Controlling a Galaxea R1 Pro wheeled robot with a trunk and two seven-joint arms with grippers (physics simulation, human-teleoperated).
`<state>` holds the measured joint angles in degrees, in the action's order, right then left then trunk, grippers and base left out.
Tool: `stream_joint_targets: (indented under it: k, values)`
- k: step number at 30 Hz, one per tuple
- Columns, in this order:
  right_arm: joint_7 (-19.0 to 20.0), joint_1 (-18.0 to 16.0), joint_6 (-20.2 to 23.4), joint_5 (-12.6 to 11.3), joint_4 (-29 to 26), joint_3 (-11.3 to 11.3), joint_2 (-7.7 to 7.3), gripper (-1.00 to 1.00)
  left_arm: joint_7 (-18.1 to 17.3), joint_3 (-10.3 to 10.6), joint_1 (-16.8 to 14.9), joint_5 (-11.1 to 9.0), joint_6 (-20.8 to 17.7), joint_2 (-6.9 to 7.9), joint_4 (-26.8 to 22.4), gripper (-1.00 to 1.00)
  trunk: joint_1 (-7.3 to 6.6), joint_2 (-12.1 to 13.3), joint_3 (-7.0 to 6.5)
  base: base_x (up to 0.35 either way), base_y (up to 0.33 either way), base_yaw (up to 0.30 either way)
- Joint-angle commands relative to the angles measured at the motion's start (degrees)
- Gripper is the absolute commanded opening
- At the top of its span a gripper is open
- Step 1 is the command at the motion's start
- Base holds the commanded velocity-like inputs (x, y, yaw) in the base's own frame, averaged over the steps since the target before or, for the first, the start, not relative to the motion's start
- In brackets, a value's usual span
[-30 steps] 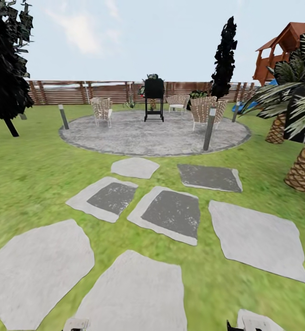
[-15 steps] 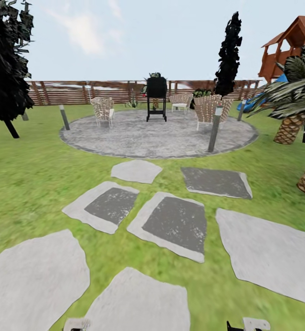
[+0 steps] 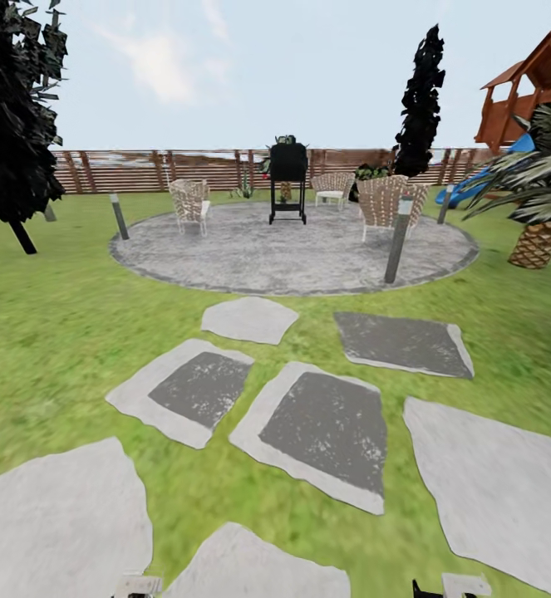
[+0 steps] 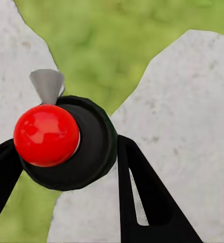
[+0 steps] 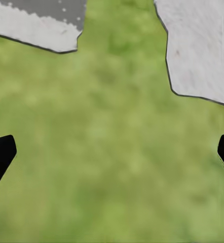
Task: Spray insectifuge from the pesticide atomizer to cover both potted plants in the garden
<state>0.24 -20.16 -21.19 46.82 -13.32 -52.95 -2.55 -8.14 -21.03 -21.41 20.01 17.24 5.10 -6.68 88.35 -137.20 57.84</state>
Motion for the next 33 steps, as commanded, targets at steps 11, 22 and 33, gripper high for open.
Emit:
stream_joint_targets:
  k: [11, 22, 33]
  values:
    - [0.03, -0.05, -0.22, 0.55, 0.08, -0.48, 0.0, 1.0, -0.3, -0.51, -0.03, 0.38, 0.16, 0.0, 0.06, -1.0, 0.02, -0.02, 0.05, 0.339, 0.0, 0.0]
    - [0.08, -0.05, -0.29, 0.61, 0.22, -0.4, 0.31, 1.0, -0.3, -0.51, -0.03, 0.38, 0.16, 0.0, 0.02, -1.0, 0.02, -0.02, 0.05, 0.339, 0.0, 0.044]
    - [0.05, -0.05, -0.25, 0.56, 0.14, -0.4, 0.35, 1.0, -0.3, -0.51, -0.02, 0.38, 0.16, 0.0, 0.07, -1.0, 0.02, -0.02, 0.05, 0.339, 0.0, 0.045]
